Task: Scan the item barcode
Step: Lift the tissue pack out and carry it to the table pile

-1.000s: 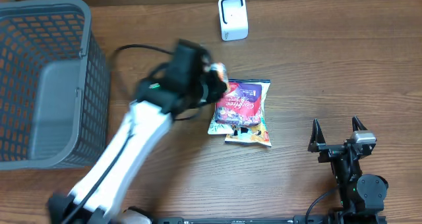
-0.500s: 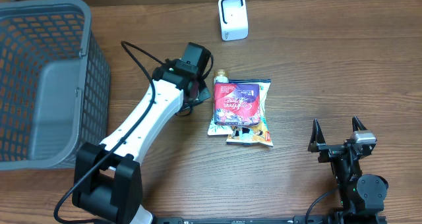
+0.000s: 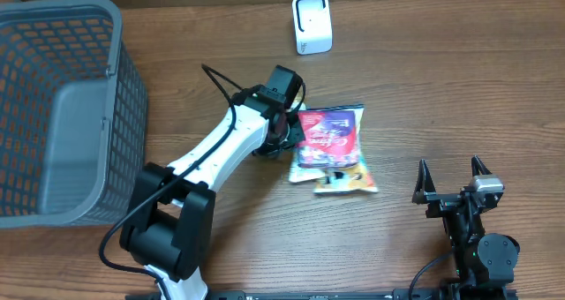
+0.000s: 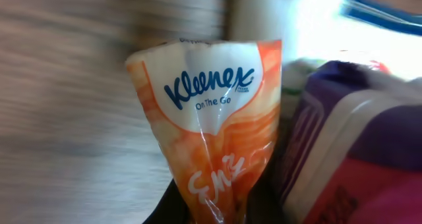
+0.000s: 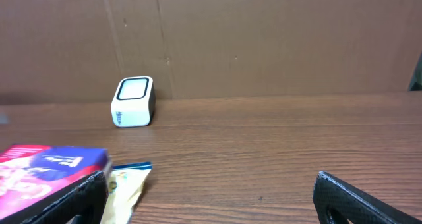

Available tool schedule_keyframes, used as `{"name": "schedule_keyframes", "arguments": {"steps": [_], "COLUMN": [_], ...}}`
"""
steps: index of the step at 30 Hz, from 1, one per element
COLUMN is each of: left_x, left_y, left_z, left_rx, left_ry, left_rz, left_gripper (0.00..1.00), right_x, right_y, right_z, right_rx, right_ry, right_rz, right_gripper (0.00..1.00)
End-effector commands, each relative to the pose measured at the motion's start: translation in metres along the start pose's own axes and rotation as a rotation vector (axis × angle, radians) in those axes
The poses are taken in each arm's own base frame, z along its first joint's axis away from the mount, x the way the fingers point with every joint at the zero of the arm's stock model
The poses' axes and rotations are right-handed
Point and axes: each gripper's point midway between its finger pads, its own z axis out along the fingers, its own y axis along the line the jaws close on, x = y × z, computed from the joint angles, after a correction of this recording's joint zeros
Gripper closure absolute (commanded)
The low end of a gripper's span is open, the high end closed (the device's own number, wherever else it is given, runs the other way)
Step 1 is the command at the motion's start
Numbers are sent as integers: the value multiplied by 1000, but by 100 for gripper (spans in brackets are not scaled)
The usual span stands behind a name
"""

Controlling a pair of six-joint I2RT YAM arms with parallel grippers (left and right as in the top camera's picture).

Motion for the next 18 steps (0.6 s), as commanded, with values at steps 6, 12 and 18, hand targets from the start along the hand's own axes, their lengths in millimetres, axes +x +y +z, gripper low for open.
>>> {"name": "schedule_keyframes", "arguments": {"steps": [6,12,18], "left_x": [-6,6,25], "left_y": [-48,-58,-64], "left_z": [-54,-57,-13], "left_rx": [202,234,182], "left_ry": [-73,-53,27], "left_rz": [210,249,243], "left_gripper": [96,96,95], "right_x": [3,3,3], "right_y": [0,0,0], "right_z": [0,0,0], "right_rx": [-3,-3,-3], "right_ry": [0,0,0], "right_rz": [4,4,4], "right_gripper": [0,0,0]}}
